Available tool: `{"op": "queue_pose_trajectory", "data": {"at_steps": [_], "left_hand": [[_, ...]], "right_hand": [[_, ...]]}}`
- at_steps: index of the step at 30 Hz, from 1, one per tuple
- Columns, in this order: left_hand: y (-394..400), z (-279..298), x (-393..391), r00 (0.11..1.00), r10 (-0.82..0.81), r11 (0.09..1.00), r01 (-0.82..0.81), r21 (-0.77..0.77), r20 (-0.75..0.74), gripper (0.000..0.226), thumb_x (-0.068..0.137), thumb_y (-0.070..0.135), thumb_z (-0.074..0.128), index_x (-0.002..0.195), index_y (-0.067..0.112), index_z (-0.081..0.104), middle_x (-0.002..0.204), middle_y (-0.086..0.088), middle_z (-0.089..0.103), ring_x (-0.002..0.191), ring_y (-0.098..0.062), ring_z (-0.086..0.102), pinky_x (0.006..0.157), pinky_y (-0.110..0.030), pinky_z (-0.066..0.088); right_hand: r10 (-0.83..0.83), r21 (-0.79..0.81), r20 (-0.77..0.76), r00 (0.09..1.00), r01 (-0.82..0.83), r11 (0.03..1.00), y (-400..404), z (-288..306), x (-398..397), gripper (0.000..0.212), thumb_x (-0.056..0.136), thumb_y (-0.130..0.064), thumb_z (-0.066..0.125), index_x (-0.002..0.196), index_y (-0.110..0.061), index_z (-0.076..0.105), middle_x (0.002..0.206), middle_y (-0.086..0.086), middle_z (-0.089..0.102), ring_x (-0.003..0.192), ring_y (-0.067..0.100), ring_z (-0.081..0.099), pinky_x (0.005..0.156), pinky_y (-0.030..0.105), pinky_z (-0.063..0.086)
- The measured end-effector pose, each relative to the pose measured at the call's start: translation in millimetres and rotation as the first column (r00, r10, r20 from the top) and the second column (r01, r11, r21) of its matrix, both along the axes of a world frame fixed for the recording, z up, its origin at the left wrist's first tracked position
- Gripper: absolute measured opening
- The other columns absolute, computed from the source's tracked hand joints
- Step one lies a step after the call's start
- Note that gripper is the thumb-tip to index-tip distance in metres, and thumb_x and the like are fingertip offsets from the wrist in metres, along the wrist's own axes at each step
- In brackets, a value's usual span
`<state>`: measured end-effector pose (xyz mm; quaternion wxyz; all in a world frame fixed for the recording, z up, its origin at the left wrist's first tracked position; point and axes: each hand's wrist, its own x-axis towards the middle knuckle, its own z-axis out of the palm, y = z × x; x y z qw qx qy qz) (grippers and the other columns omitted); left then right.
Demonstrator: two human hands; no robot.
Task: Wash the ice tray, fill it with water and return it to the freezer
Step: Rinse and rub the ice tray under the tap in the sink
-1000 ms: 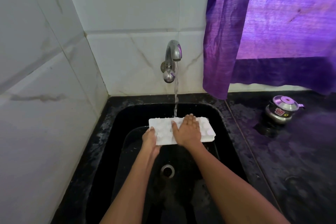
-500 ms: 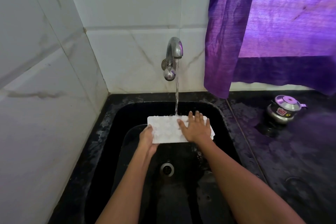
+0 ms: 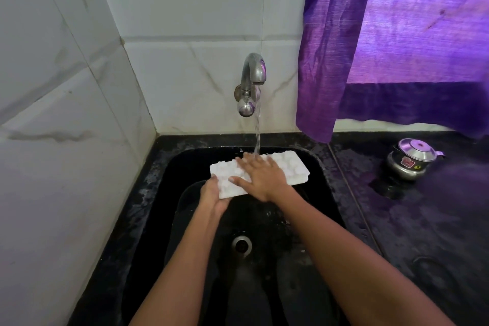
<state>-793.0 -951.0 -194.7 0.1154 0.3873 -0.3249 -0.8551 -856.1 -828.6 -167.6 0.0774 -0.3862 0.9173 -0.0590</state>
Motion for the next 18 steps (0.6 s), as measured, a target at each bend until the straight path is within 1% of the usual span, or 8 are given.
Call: {"op": "queue_pose_trajectory", "data": {"at_steps": [3,6,8,9,11,14,16,18], "left_hand": [[-9,8,5,1.0,0.016,1.0,-0.016,0.005,0.0,0.039,0.105,0.022,0.028,0.132,0.0,0.046,0.129,-0.02,0.055,0.115,-0.037,0.056,0.082,-0.047,0.045],[-15,9,13,1.0,0.013,1.0,-0.012,0.025,-0.021,0.033,0.105,0.018,0.025,0.115,0.004,0.054,0.122,-0.016,0.058,0.101,-0.034,0.059,0.081,-0.048,0.046],[-20,5,21,1.0,0.018,0.997,-0.02,0.081,0.025,0.032,0.105,0.017,0.024,0.115,0.006,0.052,0.119,-0.017,0.061,0.097,-0.032,0.06,0.085,-0.047,0.044],[-23,1,25,0.998,0.012,0.994,-0.019,0.111,0.059,0.036,0.105,0.016,0.022,0.121,0.004,0.051,0.115,-0.016,0.061,0.102,-0.033,0.059,0.088,-0.046,0.042],[-29,-10,29,0.995,-0.01,0.983,-0.007,0.183,0.095,0.043,0.104,0.013,0.017,0.135,0.002,0.045,0.128,-0.019,0.057,0.119,-0.033,0.054,0.092,-0.047,0.04],[-29,-14,33,0.989,-0.038,0.964,-0.001,0.265,0.142,0.044,0.102,0.006,0.015,0.137,-0.006,0.04,0.137,-0.023,0.049,0.127,-0.035,0.048,0.096,-0.047,0.041],[-29,-14,37,0.991,-0.072,0.96,0.038,0.278,0.112,0.043,0.102,0.006,0.017,0.136,-0.01,0.038,0.131,-0.031,0.05,0.118,-0.043,0.051,0.085,-0.047,0.05],[-30,-14,43,0.985,-0.154,0.953,0.126,0.276,0.082,0.043,0.1,0.012,0.028,0.133,-0.012,0.039,0.13,-0.034,0.049,0.113,-0.05,0.052,0.075,-0.044,0.057]], "right_hand": [[-0.106,0.057,0.045,0.993,0.104,0.993,23,2,-15,0.091,0.077,-0.086,0.024,0.153,-0.039,0.007,0.162,0.0,0.002,0.149,0.018,0.0,0.118,0.053,-0.003],[-0.213,0.125,0.12,0.97,0.198,0.972,41,5,-26,0.099,0.066,-0.09,0.041,0.15,-0.046,0.012,0.162,-0.003,0.003,0.149,0.02,0.001,0.112,0.061,-0.005],[-0.255,0.151,0.258,0.932,0.222,0.963,49,12,-34,0.095,0.068,-0.074,0.062,0.149,-0.045,0.022,0.161,-0.002,0.011,0.147,0.025,0.013,0.114,0.058,0.008],[-0.269,0.166,0.352,0.896,0.223,0.961,53,18,-36,0.093,0.067,-0.061,0.07,0.148,-0.044,0.026,0.16,-0.001,0.016,0.144,0.027,0.021,0.115,0.053,0.02],[-0.262,0.178,0.475,0.84,0.199,0.964,58,27,-37,0.09,0.068,-0.037,0.077,0.145,-0.043,0.032,0.155,0.0,0.027,0.135,0.029,0.035,0.107,0.043,0.037],[-0.252,0.016,0.393,0.884,0.267,0.963,60,28,-33,0.063,0.068,-0.013,0.073,0.125,-0.036,0.059,0.131,0.003,0.056,0.113,0.025,0.055,0.094,0.039,0.05],[-0.273,-0.138,0.356,0.894,0.339,0.93,60,21,-30,0.045,0.064,-0.02,0.074,0.106,-0.037,0.069,0.112,0.002,0.067,0.104,0.023,0.059,0.096,0.04,0.048],[-0.32,-0.231,0.438,0.84,0.449,0.863,61,16,-25,0.037,0.055,-0.032,0.073,0.092,-0.031,0.072,0.095,-0.002,0.07,0.099,0.022,0.061,0.097,0.04,0.045]]}}
